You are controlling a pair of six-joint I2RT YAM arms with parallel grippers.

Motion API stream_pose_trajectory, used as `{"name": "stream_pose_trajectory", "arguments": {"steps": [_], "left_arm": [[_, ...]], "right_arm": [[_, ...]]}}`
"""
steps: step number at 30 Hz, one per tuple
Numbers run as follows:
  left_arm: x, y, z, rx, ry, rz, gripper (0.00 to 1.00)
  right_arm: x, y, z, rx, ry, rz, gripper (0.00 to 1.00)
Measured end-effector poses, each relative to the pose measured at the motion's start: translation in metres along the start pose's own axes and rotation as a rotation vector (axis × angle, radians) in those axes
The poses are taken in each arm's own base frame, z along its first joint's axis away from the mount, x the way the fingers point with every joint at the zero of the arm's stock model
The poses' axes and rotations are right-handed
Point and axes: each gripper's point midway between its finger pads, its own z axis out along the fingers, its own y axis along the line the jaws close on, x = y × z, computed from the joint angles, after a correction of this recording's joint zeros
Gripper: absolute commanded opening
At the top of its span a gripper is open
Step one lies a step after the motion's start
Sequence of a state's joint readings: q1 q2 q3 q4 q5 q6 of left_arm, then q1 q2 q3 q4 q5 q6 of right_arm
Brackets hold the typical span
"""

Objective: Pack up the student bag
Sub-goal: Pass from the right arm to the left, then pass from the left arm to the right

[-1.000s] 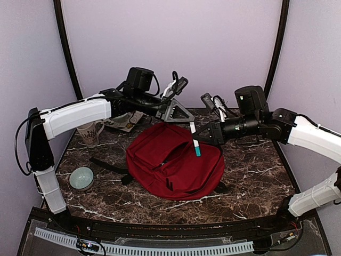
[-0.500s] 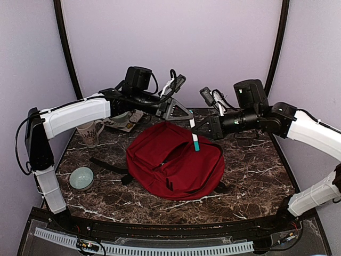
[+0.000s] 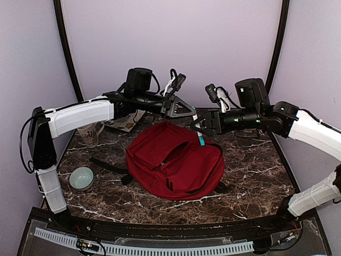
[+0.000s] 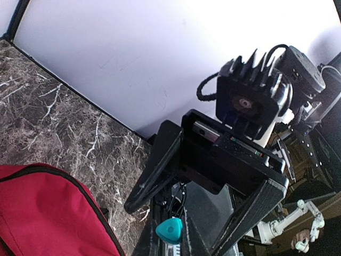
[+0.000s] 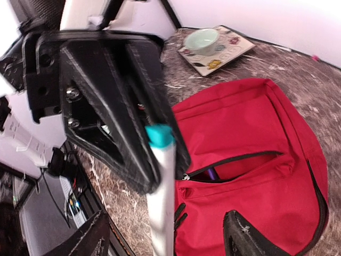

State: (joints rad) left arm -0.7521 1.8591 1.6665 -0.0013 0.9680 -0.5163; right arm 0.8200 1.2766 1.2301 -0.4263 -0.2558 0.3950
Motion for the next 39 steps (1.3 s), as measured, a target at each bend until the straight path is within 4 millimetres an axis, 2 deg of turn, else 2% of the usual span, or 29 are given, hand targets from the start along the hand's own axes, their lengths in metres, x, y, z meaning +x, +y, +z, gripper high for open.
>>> {"name": "stream_pose_trajectory", "arguments": {"steps": [1,2,3,10,15,20,25,30,35,39], "left_arm": [[-0.003,0.003,-0.001,-0.008,-0.013,-0.012,0.0],[-0.009,0.008,-0.004,-0.021,-0.036,-0.028,0.0],[-0.012,0.011,-0.006,-0.029,-0.048,-0.04,0.0],[-0.046,0.047,-0.041,-0.107,-0.21,-0.168,0.0],[-0.068,0.049,-0.05,-0.111,-0.309,-0.235,0.0],[-0.081,0.043,-0.052,-0.065,-0.384,-0.311,0.0],[-0.083,0.054,-0.053,-0.085,-0.429,-0.418,0.0],[-0.08,0.07,-0.052,-0.111,-0.454,-0.541,0.0],[-0.078,0.078,-0.051,-0.111,-0.496,-0.643,0.0],[-0.072,0.086,-0.047,-0.118,-0.515,-0.712,0.0]], "right_arm": [[-0.002,-0.004,-0.002,0.022,-0.009,0.016,0.81],[-0.003,-0.008,-0.003,0.04,-0.016,0.035,0.95],[-0.005,-0.012,-0.005,0.061,-0.026,0.052,0.99],[-0.015,-0.028,-0.026,0.127,-0.134,0.144,0.99],[-0.032,-0.035,-0.041,0.139,-0.257,0.168,0.99],[-0.047,-0.051,-0.057,0.146,-0.376,0.231,0.9],[-0.053,-0.07,-0.063,0.12,-0.465,0.344,0.74],[-0.055,-0.073,-0.045,0.015,-0.477,0.452,0.64],[-0.059,-0.066,-0.017,-0.093,-0.426,0.496,0.55],[-0.066,-0.058,-0.004,-0.152,-0.385,0.51,0.47]]}}
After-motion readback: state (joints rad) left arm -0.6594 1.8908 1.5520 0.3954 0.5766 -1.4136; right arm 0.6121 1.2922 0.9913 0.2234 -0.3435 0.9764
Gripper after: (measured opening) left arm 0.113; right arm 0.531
